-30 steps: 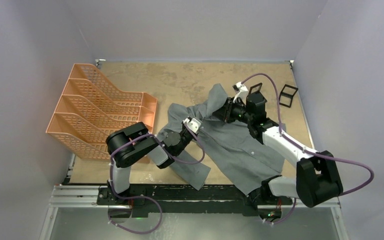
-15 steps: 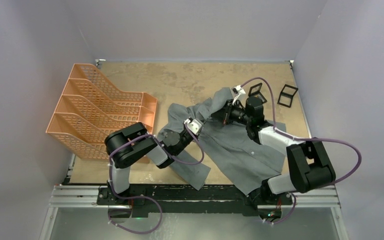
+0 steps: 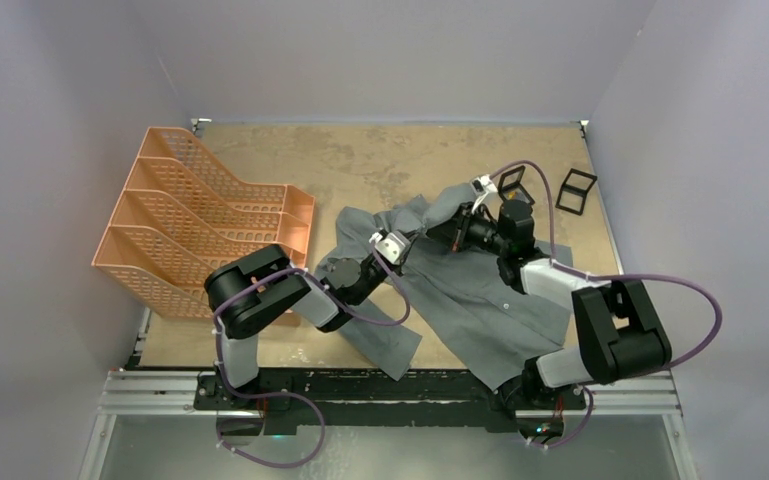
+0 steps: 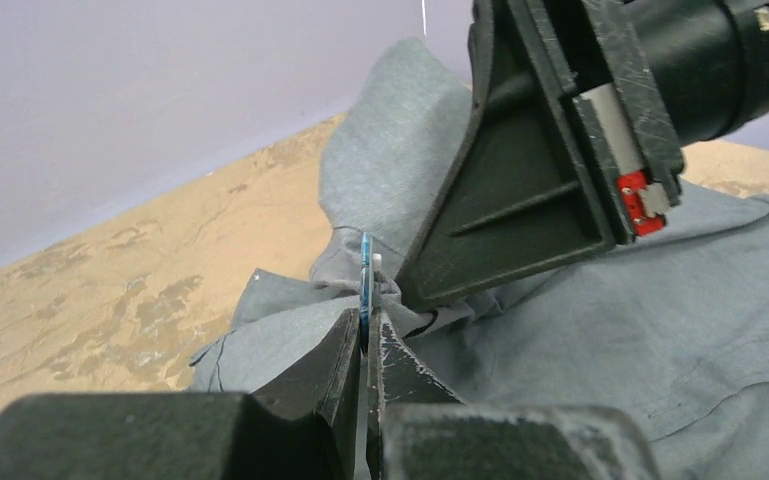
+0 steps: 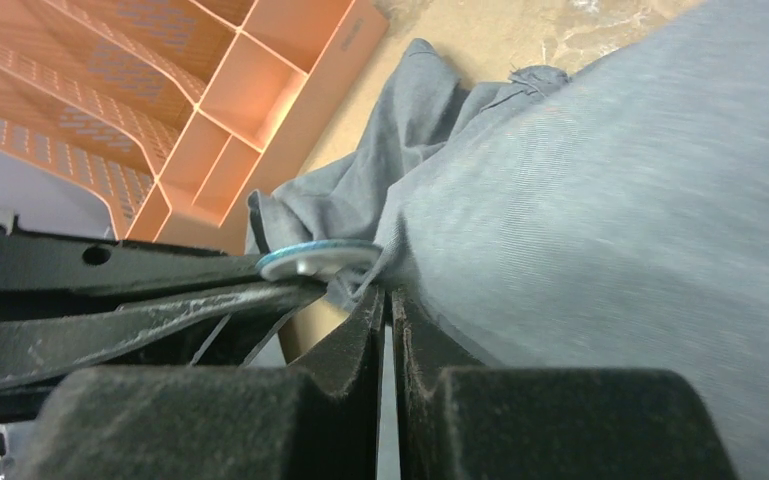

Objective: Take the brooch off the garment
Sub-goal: Remove the brooch from the clothes.

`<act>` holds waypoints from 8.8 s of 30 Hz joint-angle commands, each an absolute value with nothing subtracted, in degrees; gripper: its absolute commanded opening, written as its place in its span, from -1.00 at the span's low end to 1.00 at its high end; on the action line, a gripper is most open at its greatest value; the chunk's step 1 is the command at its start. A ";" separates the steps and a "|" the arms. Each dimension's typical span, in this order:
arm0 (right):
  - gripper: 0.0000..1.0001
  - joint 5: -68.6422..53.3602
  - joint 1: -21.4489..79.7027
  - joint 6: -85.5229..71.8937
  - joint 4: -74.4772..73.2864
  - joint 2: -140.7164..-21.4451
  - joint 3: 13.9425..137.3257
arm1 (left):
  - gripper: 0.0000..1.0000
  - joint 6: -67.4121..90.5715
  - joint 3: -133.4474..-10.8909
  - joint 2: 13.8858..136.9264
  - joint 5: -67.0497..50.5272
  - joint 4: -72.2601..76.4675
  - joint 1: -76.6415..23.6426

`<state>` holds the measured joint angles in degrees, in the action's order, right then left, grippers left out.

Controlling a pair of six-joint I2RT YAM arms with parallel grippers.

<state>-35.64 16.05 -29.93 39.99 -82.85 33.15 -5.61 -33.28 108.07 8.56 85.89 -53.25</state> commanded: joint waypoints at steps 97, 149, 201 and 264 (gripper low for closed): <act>-0.37 -78.52 12.17 9.67 34.26 -72.14 43.48 | -1.00 10.73 -37.90 89.31 -44.26 76.24 -38.91; -0.91 -74.44 12.83 6.76 34.01 -76.25 45.80 | -1.00 -2.01 -43.80 89.13 -45.44 57.26 -45.17; -0.31 -79.91 11.43 -10.53 55.23 -72.99 39.76 | -1.00 13.36 -34.54 86.41 -41.09 79.66 -39.96; -0.78 -79.87 11.34 -58.81 116.10 -87.98 36.63 | -1.00 15.86 -35.16 88.33 -41.95 84.48 -42.65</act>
